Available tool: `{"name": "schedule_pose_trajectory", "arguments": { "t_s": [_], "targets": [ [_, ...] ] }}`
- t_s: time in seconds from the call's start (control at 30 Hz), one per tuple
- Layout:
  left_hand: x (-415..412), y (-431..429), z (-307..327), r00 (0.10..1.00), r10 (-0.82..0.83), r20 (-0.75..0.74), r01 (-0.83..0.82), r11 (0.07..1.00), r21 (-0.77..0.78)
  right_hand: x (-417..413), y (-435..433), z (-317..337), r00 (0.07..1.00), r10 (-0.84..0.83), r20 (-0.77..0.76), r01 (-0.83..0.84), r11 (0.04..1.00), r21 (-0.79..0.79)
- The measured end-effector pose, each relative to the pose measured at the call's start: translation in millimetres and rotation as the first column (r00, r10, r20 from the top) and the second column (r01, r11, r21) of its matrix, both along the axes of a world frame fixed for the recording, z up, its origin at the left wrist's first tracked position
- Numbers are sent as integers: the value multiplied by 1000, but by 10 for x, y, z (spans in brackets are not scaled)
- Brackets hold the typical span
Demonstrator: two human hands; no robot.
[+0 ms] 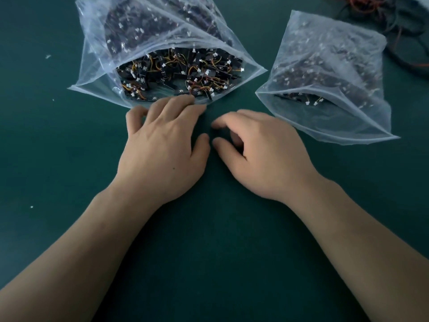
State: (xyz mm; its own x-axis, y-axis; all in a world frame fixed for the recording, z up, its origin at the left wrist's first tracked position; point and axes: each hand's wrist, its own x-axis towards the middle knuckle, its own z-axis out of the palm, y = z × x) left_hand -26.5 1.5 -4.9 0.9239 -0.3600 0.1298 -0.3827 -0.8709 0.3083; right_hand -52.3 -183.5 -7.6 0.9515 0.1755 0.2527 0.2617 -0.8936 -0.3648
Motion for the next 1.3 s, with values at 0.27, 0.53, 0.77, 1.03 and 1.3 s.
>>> {"name": "schedule_pose_trajectory", "arguments": {
  "t_s": [0.27,0.53,0.77,1.03,1.3],
  "targets": [
    [-108,81,-27,991,-73,-113,95,974,205,-89,-101,40,998,-47,-40,54,977,206],
    [-216,103,-37,990,-83,-114,106,972,212,-232,-80,37,996,-88,-27,91,982,164],
    [-228,80,-17,988,-66,-137,93,975,201,-241,-80,24,995,-102,1,101,982,161],
    [-173,-8,53,998,-4,-64,8,998,63,-218,-91,49,995,-96,-19,98,983,157],
    [189,-295,40,988,150,-27,-150,988,-21,-78,-65,33,993,-100,-55,104,991,79]
  ]
}}
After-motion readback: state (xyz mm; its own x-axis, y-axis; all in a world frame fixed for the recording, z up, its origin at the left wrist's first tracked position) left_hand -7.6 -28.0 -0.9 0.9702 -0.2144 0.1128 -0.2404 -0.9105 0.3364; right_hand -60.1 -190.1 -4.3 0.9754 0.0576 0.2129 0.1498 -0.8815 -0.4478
